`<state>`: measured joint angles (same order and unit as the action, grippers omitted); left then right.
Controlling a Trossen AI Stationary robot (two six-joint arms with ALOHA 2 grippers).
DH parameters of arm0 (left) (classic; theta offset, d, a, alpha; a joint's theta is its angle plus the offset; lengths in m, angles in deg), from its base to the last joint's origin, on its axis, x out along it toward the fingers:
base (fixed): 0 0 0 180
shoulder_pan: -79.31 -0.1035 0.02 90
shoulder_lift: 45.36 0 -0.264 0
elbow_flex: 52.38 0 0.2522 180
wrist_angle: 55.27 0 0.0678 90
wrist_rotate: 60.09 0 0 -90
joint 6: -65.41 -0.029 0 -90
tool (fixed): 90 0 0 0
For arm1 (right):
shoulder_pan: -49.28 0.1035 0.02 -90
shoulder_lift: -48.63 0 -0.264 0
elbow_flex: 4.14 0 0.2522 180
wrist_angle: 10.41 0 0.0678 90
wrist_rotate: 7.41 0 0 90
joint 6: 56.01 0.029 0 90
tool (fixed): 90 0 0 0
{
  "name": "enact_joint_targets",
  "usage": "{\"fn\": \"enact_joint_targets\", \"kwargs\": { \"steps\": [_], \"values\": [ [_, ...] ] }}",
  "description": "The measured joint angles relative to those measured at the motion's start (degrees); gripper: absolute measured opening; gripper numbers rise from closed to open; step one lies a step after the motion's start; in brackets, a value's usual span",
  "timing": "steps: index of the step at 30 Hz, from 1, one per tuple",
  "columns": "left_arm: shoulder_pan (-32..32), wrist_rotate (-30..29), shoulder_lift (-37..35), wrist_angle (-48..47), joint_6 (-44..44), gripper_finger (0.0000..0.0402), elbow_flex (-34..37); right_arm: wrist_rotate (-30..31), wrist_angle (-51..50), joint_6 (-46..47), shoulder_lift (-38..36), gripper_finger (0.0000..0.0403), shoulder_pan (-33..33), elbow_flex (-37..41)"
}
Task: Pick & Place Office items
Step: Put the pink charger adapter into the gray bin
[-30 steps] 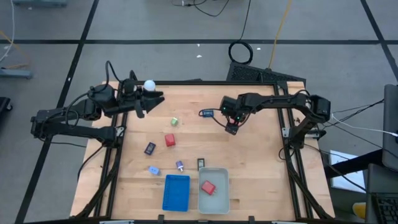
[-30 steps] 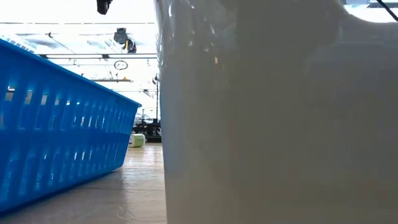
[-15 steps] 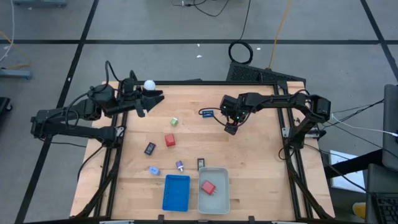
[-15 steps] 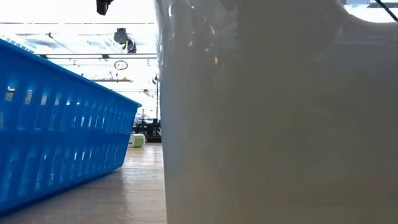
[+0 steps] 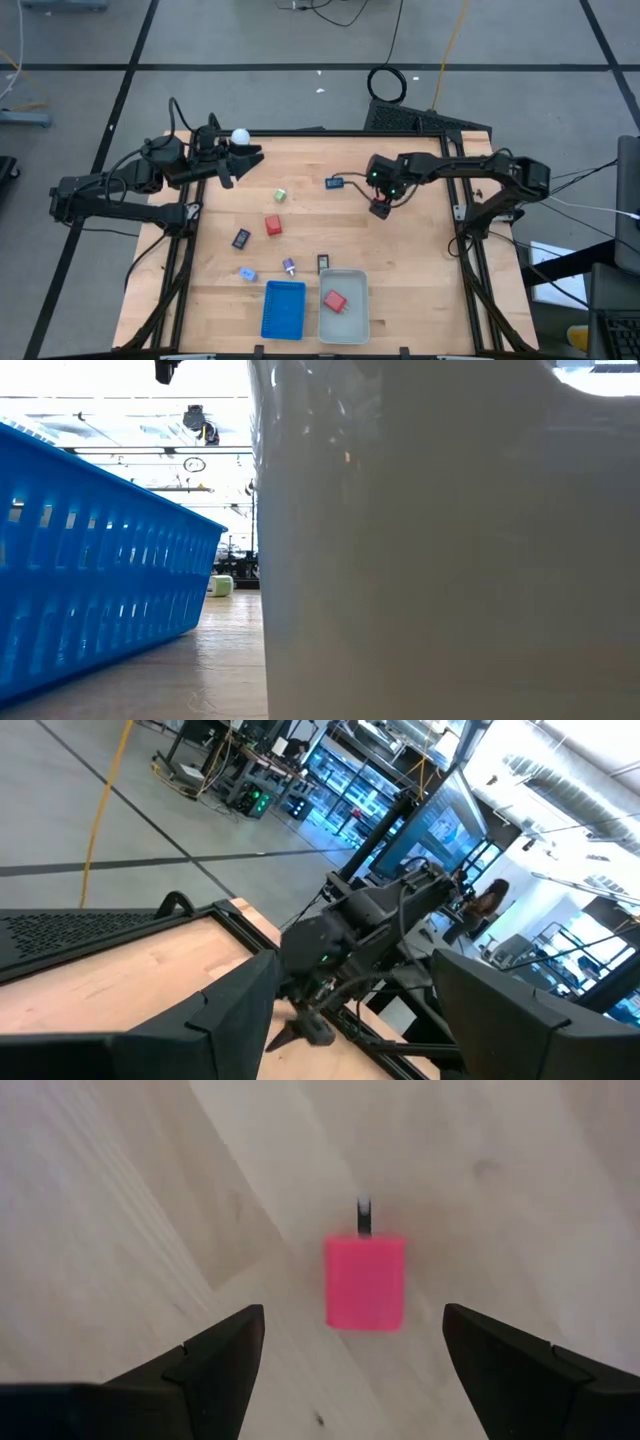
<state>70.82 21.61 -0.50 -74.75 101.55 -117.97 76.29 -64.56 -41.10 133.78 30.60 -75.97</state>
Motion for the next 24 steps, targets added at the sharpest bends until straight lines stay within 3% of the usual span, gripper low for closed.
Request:
{"fn": "enact_joint_targets", "kwargs": {
  "steps": [24],
  "values": [
    [0.0, -0.8, 0.0, 0.0, 0.0, 0.0271, 0.0, 0.2, 5.1, 2.1, -0.9, 0.0297, 0.9, 0.0]
  ]
}}
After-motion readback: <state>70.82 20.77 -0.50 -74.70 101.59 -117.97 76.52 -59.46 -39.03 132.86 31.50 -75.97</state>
